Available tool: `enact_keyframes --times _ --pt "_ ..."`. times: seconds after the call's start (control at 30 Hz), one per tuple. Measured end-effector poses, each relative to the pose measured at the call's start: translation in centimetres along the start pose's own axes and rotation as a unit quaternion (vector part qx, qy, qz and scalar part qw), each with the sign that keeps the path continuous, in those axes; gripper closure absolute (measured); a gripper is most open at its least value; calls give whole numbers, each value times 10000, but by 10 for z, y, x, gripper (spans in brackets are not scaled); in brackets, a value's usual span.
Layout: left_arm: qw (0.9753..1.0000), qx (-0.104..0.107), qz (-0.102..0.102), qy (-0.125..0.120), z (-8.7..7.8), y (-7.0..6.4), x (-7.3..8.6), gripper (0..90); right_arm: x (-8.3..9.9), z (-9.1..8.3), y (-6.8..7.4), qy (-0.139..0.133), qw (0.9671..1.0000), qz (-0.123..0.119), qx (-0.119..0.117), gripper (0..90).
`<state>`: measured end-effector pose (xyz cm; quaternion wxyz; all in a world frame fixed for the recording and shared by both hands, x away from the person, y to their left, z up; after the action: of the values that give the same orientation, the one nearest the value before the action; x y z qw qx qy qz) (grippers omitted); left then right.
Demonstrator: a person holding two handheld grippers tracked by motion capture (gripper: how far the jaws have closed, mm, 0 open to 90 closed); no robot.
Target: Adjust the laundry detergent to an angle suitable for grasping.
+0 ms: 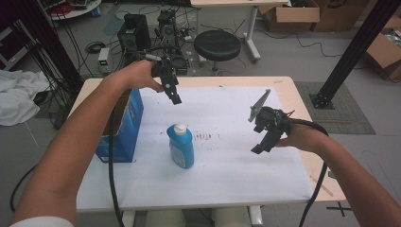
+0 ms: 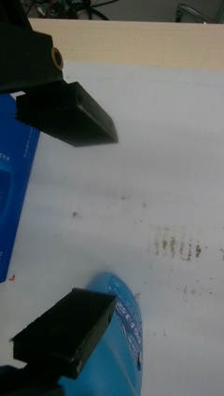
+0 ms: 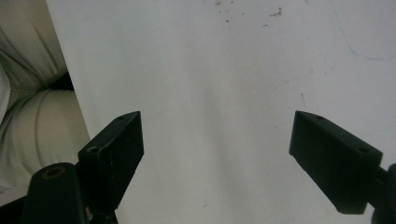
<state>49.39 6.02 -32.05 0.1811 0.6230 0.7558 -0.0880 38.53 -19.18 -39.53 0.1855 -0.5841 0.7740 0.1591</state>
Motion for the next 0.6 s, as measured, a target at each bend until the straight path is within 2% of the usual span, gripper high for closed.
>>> enact_keyframes --times 0.6 --pt "10000 -60 -65 -34 -5 0 3 204 -4 -3 2 -119 9999 32 32 167"
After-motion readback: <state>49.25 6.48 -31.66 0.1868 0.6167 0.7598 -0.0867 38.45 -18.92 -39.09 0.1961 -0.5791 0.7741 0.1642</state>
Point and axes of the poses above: each handheld gripper's, and its own axes: z roughly forward along the jaws, x roughly out of its underside, y roughly to its left, the point moved 10 cm from there along z, roughly forward along the jaws, and after that the axes turned 11 degrees about -y, right-handed, at the moved point
